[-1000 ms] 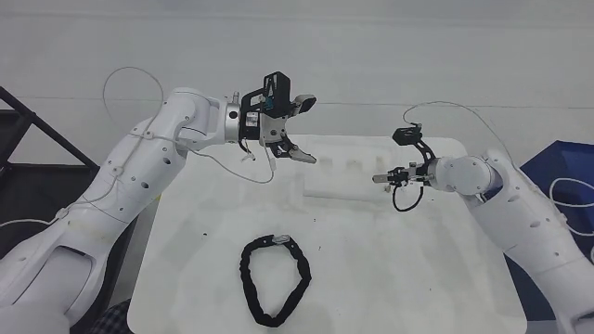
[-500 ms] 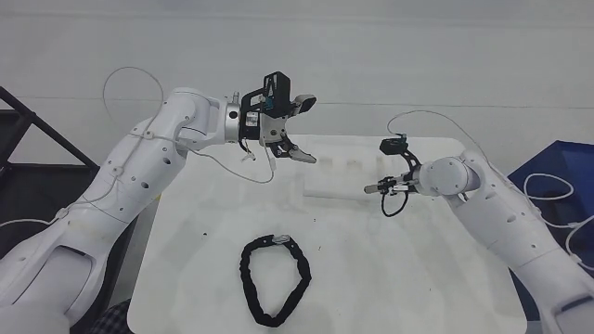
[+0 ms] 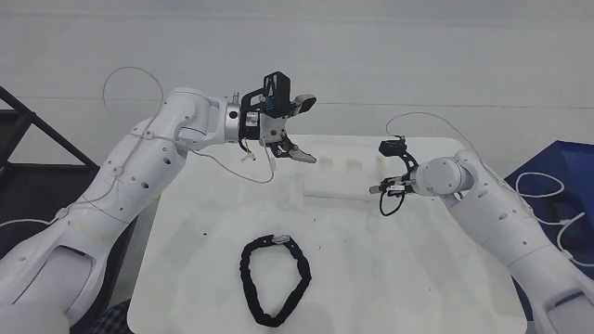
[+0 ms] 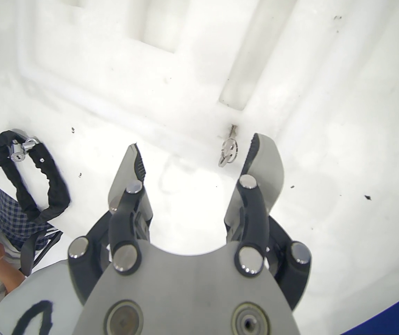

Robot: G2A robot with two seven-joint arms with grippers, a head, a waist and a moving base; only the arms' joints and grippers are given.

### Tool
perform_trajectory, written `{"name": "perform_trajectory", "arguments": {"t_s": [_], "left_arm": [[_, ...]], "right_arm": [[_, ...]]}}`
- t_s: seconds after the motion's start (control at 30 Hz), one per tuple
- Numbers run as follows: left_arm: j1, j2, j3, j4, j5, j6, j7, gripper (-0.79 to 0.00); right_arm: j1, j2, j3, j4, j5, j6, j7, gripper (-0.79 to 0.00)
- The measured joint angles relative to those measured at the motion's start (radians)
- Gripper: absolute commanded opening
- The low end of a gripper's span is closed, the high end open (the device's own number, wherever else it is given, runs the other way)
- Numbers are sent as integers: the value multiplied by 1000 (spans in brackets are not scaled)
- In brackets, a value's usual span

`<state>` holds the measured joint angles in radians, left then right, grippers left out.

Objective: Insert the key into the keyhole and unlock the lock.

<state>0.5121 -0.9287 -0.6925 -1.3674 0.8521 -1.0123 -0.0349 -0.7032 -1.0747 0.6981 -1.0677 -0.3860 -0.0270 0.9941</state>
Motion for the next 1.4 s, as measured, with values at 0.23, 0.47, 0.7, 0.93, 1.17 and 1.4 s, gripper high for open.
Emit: {"name": "perform_trajectory", "arguments": {"t_s": [0.23, 0.47, 0.7, 0.93, 1.17, 1.4], "left_arm": [[0, 0, 0, 0, 0, 0, 0, 0], [0, 0, 0, 0, 0, 0, 0, 0], [0, 0, 0, 0, 0, 0, 0, 0], [0, 0, 0, 0, 0, 0, 0, 0], [0, 0, 0, 0, 0, 0, 0, 0], [0, 0, 0, 0, 0, 0, 0, 0]], "right_arm": [[2, -10, -4, 20, -32, 16, -7, -413], [-2, -9, 7, 2, -83, 40, -16, -456], [-30, 4, 42, -48, -103, 47, 12, -480], [-49, 3, 56, -53, -97, 41, 10, -526], [-41, -13, 47, -6, -100, 42, -12, -603], [-26, -34, 30, 45, -110, 44, -42, -643]]}}
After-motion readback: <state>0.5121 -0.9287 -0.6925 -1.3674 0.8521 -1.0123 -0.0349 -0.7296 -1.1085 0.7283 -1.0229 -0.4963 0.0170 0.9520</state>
